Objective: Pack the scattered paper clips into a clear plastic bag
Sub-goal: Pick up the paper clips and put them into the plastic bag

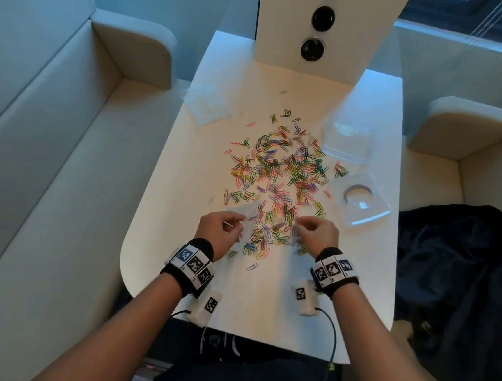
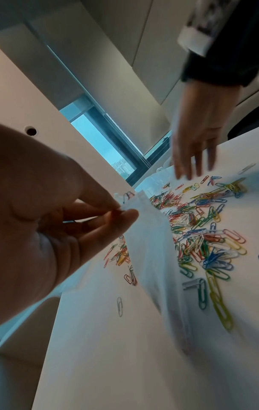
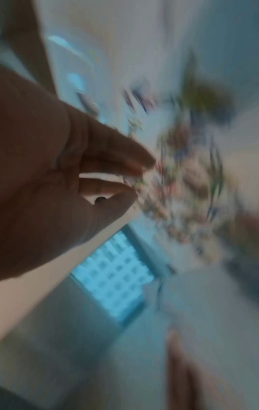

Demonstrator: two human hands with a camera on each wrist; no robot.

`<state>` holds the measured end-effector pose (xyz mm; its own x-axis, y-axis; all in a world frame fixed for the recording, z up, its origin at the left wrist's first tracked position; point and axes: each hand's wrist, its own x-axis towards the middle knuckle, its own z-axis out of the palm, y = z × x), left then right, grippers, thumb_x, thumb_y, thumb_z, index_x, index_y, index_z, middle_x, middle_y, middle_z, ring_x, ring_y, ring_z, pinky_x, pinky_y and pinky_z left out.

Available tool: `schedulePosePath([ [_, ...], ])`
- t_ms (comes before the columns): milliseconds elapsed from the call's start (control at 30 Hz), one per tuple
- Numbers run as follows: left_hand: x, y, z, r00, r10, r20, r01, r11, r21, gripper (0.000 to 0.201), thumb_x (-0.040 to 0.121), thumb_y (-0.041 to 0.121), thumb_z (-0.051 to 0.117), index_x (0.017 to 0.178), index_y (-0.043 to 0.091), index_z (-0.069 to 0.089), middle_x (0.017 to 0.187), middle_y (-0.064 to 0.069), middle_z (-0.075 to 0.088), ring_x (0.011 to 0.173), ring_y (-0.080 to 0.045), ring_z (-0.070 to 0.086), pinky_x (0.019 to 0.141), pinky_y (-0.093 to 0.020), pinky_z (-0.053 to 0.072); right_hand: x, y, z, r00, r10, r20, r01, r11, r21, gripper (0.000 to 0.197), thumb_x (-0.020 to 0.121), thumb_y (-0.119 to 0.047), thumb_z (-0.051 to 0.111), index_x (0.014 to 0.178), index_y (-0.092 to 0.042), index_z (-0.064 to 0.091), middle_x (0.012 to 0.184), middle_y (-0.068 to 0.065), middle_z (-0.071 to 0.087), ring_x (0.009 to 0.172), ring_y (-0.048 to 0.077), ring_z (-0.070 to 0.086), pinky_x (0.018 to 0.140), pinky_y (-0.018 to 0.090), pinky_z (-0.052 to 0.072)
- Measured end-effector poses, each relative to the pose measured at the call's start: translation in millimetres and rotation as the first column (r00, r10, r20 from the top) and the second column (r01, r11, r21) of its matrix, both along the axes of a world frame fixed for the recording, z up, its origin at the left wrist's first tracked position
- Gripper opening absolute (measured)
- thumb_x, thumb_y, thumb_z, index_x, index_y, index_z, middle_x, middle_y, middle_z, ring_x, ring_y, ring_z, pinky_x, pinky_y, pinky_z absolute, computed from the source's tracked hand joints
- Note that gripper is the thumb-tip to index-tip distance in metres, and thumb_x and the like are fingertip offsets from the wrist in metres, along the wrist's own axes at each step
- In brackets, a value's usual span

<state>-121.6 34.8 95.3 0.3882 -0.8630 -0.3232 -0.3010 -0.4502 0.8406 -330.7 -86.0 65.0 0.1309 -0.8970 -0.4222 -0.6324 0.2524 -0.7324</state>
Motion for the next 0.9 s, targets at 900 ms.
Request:
schedulePosePath([
  [900, -4.0, -9.2, 6.3, 0.988, 0.110, -0.109, -0.110, 0.994, 0.010, 0.020, 0.089, 0.006, 0.063, 0.104, 0.015, 0.073, 0.079, -0.007, 0.074, 0.065, -0.016, 0.070, 0.080, -0.034, 0.061, -38.8, -10.2, -25.4, 0.831, -0.424, 0.361, 0.294, 0.885, 0.362, 0.021, 0.082, 0.005, 0.069, 0.103, 0.007, 0.070, 0.093, 0.019, 0.073, 0.086, 0.027, 0.071, 0.084, 0.034, 0.058],
])
